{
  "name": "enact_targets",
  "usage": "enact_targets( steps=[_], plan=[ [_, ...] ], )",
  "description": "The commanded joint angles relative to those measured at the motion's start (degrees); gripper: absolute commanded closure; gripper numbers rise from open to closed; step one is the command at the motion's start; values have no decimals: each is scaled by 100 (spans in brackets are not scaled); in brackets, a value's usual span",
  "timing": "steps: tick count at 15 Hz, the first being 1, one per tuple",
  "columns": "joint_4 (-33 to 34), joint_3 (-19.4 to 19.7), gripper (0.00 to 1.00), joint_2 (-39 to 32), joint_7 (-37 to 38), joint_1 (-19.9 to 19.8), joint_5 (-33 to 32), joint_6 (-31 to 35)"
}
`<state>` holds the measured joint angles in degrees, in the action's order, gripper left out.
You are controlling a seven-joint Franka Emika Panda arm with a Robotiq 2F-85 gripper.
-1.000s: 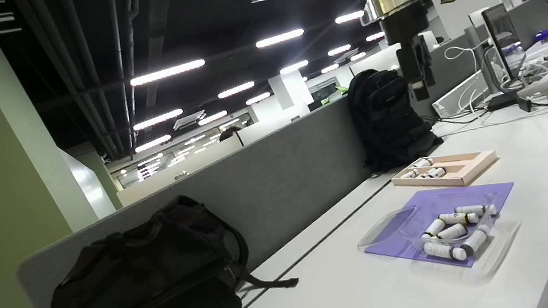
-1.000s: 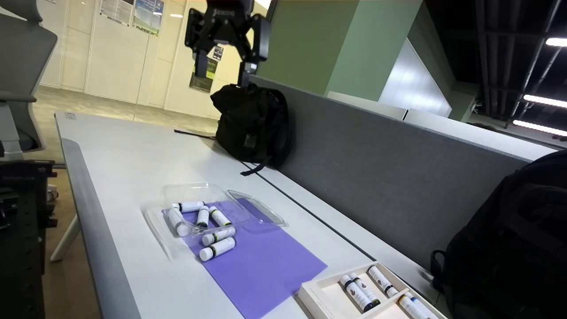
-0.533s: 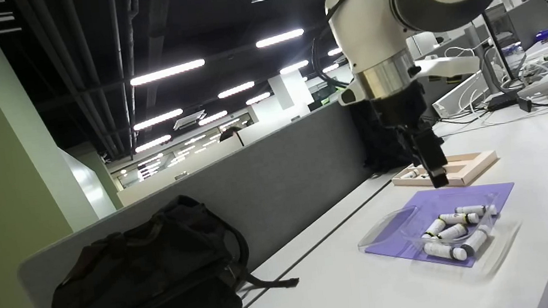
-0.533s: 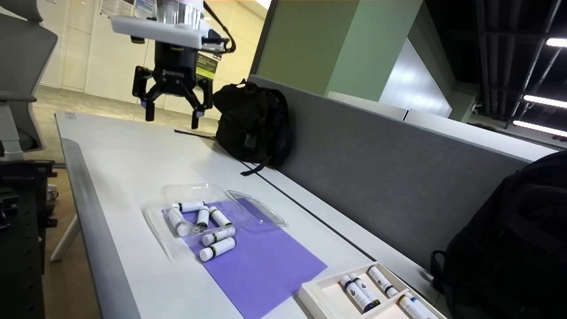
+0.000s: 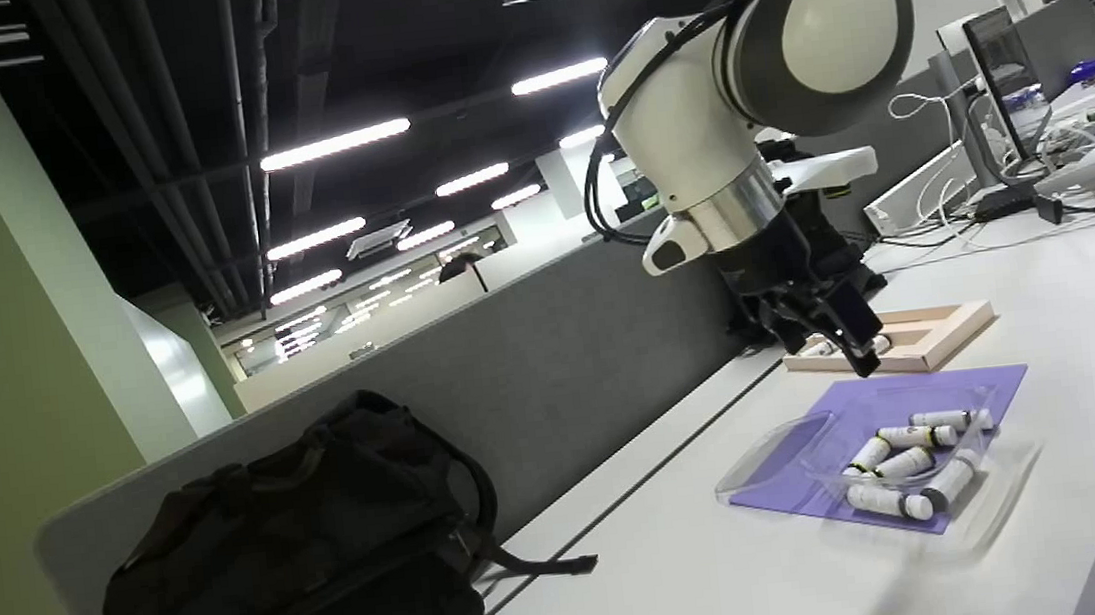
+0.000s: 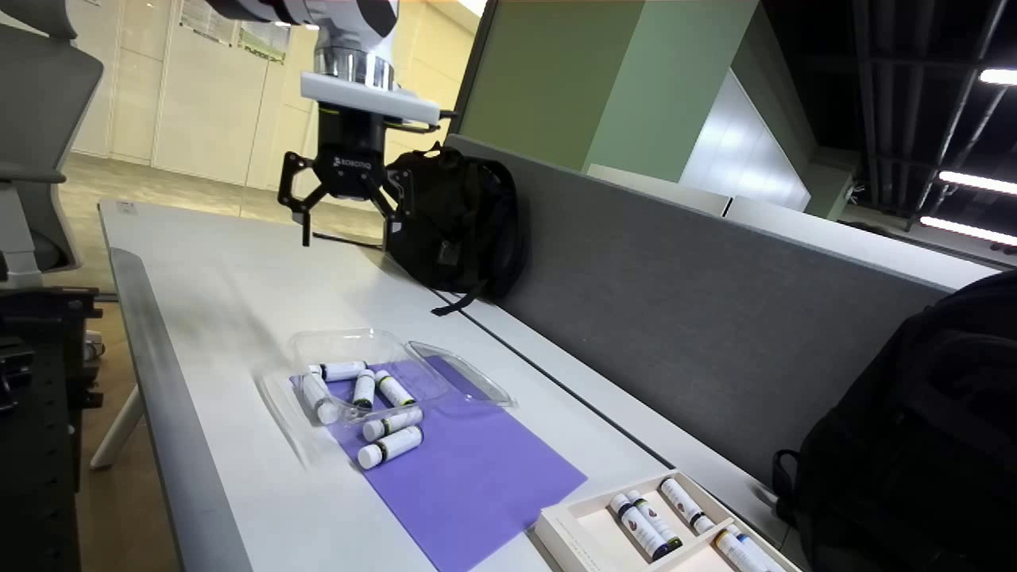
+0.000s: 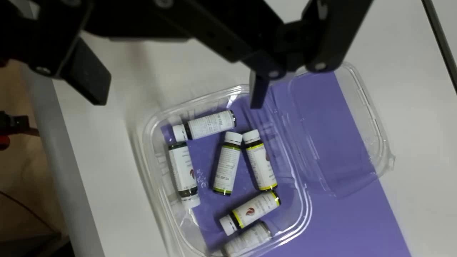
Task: Pick up one small bottle from plastic container and place it on the table.
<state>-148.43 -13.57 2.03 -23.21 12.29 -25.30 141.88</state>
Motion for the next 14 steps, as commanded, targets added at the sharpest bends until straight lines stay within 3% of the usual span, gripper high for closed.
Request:
enact_targets(
  steps=[1, 6, 8, 14],
  plan=[
    [110, 44, 0, -57, -106, 7, -39, -85],
    [192, 50, 0, -151, -188, 3, -64, -123],
    [275, 180, 0, -303, -56, -128, -443, -120],
    [332, 617, 0, -954, 489, -473, -639, 939]
  ],
)
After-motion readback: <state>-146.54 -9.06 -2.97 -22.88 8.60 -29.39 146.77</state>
